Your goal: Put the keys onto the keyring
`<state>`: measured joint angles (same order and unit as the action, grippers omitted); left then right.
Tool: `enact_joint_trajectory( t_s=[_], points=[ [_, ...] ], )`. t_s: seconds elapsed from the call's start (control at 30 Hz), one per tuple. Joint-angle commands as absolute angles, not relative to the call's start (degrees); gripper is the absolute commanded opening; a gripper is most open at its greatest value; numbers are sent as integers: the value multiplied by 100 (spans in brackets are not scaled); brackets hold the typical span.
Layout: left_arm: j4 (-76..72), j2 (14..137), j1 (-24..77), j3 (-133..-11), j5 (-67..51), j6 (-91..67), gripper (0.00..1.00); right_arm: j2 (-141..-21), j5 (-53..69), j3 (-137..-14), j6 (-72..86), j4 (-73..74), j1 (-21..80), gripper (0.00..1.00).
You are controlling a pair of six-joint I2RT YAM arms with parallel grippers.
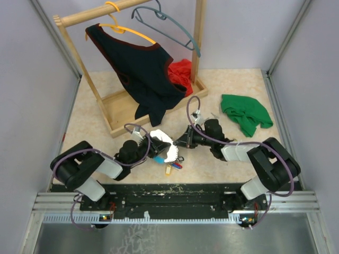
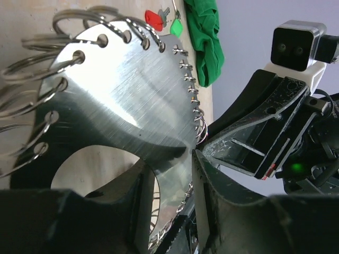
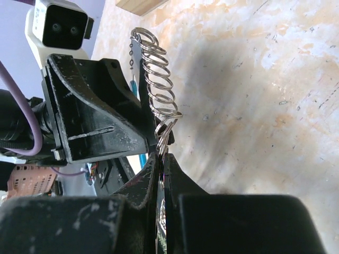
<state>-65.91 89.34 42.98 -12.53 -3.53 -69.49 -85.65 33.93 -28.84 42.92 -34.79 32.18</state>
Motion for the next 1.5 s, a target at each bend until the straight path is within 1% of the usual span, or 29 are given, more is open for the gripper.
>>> enact_joint_trajectory(
  t_s=[0.0, 0.17, 0.2, 0.3, 0.37, 0.4, 0.43, 0.47, 0.5, 0.57, 0.73, 0.77, 0.83, 0.93, 0.97, 1.0, 1.07, 1.17, 1.33, 1.47],
  points=[
    [-7595, 9152, 4307, -1318, -485, -6888, 37, -8251, 3452, -2871, 4574, -4187, 3370, 0],
    [-7760, 9010, 4298, -1187, -410, -6420, 27, -7987, 3343, -2830, 4321, -3913, 3376, 0],
    [-7716, 8921, 4291, -1160, -386, -6290, 25, -7890, 3300, -2824, 4209, -3795, 3375, 3],
    [-7408, 8515, 4244, -1147, -392, -5877, 16, -7539, 3131, -2824, 3769, -3436, 3375, 14],
    [-6949, 8161, 4199, -1240, -475, -5501, 9, -7214, 2977, -2831, 3466, -3180, 3375, 23],
    [-6599, 7972, 4189, -1323, -515, -5296, 6, -7088, 2915, -2830, 3300, -3063, 3375, 28],
    [-6239, 7766, 4184, -1430, -538, -5054, 4, -6963, 2880, -2831, 3125, -2904, 3375, 38],
    [-5831, 7585, 4184, -1544, -559, -4821, 2, -6833, 2844, -2831, 2955, -2808, 3375, 45],
    [-5420, 7385, 4179, -1677, -562, -4564, 1, -6719, 2792, -2819, 2797, -2734, 3375, 48],
    [-4463, 7044, 4178, -2001, -539, -3998, 0, -6473, 2731, -2758, 2521, -2667, 3377, 59],
    [-2595, 6512, 4175, -2848, -551, -2791, 0, -6055, 2614, -2615, 2005, -2657, 3376, 82],
    [-2225, 6479, 4183, -3055, -537, -2560, 0, -6008, 2561, -2582, 1979, -2685, 3375, 85],
    [-1522, 6481, 4182, -3473, -506, -2141, 0, -5912, 2457, -2434, 1889, -2901, 3379, 85],
    [-612, 6602, 4184, -4090, -470, -1599, 0, -5719, 2065, -2018, 1943, -3606, 3376, 86],
    [-361, 6669, 4184, -4265, -462, -1468, 0, -5649, 1985, -1876, 2001, -3870, 3375, 87],
    [-131, 6715, 4184, -4460, -431, -1343, 0, -5591, 2032, -1766, 1996, -4103, 3375, 93],
    [237, 6813, 4184, -4788, -401, -1104, 0, -5494, 2251, -1698, 1839, -4283, 3377, 95],
    [636, 6905, 4184, -5185, -298, -885, 0, -5523, 2710, -1751, 1467, -4279, 3375, 95],
    [916, 7009, 4184, -5636, -372, -778, 0, -5650, 2668, -1638, 1062, -4725, 3460, 95],
    [1072, 7134, 4184, -5921, -379, -898, 0, -5743, 2314, -1508, 652, -5119, 3761, 88]
  ],
)
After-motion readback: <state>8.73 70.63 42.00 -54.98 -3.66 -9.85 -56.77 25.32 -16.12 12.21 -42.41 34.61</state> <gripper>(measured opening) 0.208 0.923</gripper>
